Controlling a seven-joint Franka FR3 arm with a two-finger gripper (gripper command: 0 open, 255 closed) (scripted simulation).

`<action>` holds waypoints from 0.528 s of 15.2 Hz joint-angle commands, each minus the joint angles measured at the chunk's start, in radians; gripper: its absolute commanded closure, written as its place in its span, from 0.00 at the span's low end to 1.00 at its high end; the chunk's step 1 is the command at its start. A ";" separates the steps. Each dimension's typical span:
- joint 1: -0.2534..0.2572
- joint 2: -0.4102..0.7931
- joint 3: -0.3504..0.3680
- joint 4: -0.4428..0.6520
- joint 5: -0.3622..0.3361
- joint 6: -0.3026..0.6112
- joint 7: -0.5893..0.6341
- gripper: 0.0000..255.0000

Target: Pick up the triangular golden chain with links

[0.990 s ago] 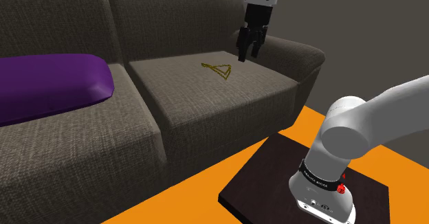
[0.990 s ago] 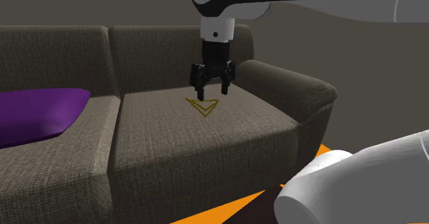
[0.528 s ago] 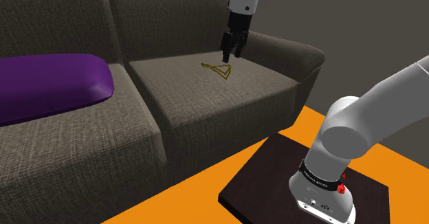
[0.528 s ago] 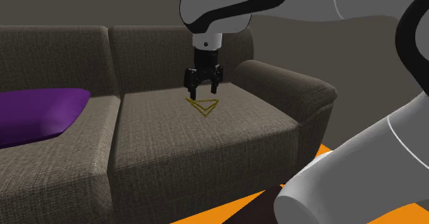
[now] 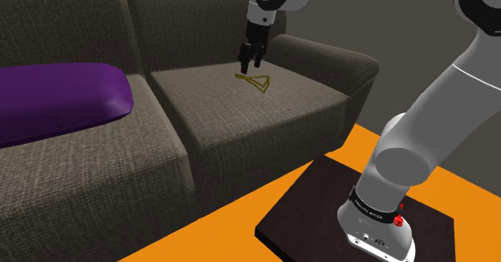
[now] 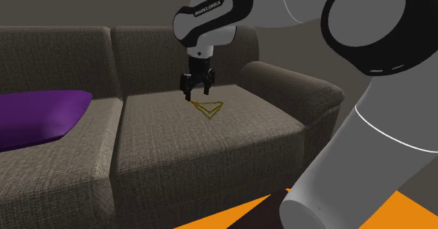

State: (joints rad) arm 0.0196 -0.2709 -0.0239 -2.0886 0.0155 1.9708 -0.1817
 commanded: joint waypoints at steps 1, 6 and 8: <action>-0.001 0.026 -0.003 0.002 -0.001 0.029 -0.011 0.00; -0.001 0.033 -0.004 -0.058 0.000 0.097 -0.013 0.00; -0.001 0.037 -0.004 -0.075 0.000 0.118 -0.013 0.00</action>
State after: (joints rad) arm 0.0182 -0.2388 -0.0286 -2.1575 0.0155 2.0774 -0.1961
